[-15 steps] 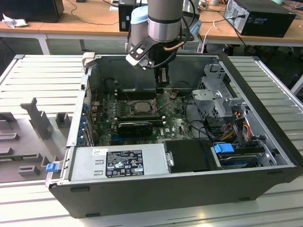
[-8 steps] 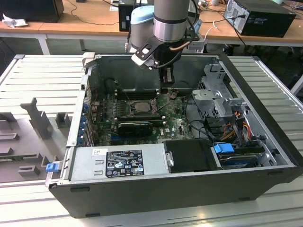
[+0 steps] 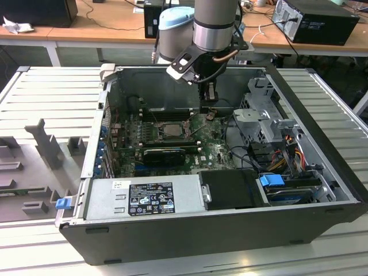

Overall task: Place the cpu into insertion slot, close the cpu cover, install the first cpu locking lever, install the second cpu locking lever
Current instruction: 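Close the cpu cover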

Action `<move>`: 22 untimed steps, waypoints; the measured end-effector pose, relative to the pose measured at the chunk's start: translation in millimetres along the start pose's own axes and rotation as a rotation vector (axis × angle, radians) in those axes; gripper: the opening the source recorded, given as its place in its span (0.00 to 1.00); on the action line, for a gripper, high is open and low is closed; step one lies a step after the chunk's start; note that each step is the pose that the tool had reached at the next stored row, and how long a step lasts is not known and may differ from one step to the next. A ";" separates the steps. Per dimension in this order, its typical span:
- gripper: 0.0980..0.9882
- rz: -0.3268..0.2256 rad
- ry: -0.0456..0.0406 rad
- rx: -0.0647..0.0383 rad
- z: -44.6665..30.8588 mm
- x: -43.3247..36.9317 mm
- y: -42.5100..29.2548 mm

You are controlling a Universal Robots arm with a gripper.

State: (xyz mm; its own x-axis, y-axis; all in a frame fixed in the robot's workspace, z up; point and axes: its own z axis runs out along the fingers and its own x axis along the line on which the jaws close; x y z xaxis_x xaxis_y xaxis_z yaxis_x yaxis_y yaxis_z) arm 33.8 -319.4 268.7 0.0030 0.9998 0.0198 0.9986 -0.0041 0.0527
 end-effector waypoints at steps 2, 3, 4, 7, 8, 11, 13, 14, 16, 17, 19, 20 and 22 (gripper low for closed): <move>0.01 0.000 -0.0001 0.000 0.1 0.0 2.4; 0.01 0.000 0.0000 0.000 0.2 0.0 3.9; 0.01 0.000 -0.0001 0.000 0.3 0.0 5.1; 0.01 0.000 -0.0001 0.000 0.4 0.0 7.3; 0.01 0.000 0.0000 0.000 0.5 0.0 9.4; 0.01 0.000 -0.0001 0.000 0.6 0.0 11.4; 0.01 0.000 0.0001 0.000 1.5 0.0 12.5; 0.01 0.000 -0.0001 0.000 3.5 0.0 14.0; 0.01 -0.001 -0.0003 0.001 7.7 0.0 20.3; 0.01 -0.001 -0.0008 0.001 8.9 0.0 22.5; 0.01 -0.001 -0.0013 0.001 12.3 0.0 25.7; 0.01 -0.001 -0.0014 0.002 14.8 -0.1 25.6; 0.01 -0.001 -0.0014 0.002 19.5 -0.2 25.2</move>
State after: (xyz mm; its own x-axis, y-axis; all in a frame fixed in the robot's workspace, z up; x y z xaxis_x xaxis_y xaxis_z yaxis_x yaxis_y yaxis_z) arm 60.0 -319.3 250.6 0.0023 0.9998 0.0184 0.9987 -0.0033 0.0508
